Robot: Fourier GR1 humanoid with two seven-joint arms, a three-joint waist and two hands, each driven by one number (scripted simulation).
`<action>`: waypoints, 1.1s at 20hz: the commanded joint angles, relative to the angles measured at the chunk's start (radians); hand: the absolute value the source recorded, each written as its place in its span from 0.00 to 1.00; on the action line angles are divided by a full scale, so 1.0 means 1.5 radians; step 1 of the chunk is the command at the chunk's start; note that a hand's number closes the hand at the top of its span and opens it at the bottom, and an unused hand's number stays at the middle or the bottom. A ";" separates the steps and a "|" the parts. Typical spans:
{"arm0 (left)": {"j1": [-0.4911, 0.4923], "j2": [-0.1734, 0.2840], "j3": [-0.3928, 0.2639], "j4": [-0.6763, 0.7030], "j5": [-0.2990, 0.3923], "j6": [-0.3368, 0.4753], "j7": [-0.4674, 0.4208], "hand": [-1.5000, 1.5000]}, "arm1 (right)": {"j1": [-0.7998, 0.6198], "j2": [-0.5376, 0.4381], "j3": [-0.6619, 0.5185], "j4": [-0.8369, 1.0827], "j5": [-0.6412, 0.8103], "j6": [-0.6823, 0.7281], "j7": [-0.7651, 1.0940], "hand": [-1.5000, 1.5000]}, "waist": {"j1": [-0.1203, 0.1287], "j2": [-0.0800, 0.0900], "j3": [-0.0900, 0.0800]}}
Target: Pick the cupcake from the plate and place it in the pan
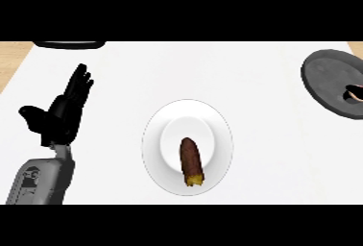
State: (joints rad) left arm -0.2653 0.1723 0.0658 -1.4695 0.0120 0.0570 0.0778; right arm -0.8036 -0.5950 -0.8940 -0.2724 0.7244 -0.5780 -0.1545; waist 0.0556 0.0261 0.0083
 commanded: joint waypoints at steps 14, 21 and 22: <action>0.043 0.019 0.030 -0.011 -0.007 0.012 0.019 0.50 | 0.124 0.183 -0.030 -0.279 -0.209 0.193 -0.164 0.00 | -0.069 -0.032 -0.009; 0.066 0.013 0.034 -0.041 -0.003 0.020 0.028 0.50 | 0.262 0.304 0.015 -0.538 -0.220 0.244 -0.071 0.00 | -0.075 -0.033 -0.009; 0.065 0.023 0.044 -0.025 0.006 0.006 0.018 0.50 | 0.279 0.297 0.024 -0.585 -0.213 0.261 -0.044 0.00 | -0.081 -0.034 -0.010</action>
State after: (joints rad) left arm -0.1627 0.2044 0.1241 -1.5154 0.0154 0.0684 0.0989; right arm -0.4820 -0.2309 -0.8989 -0.9495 0.4035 -0.2298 -0.2972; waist -0.0556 -0.0244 -0.0055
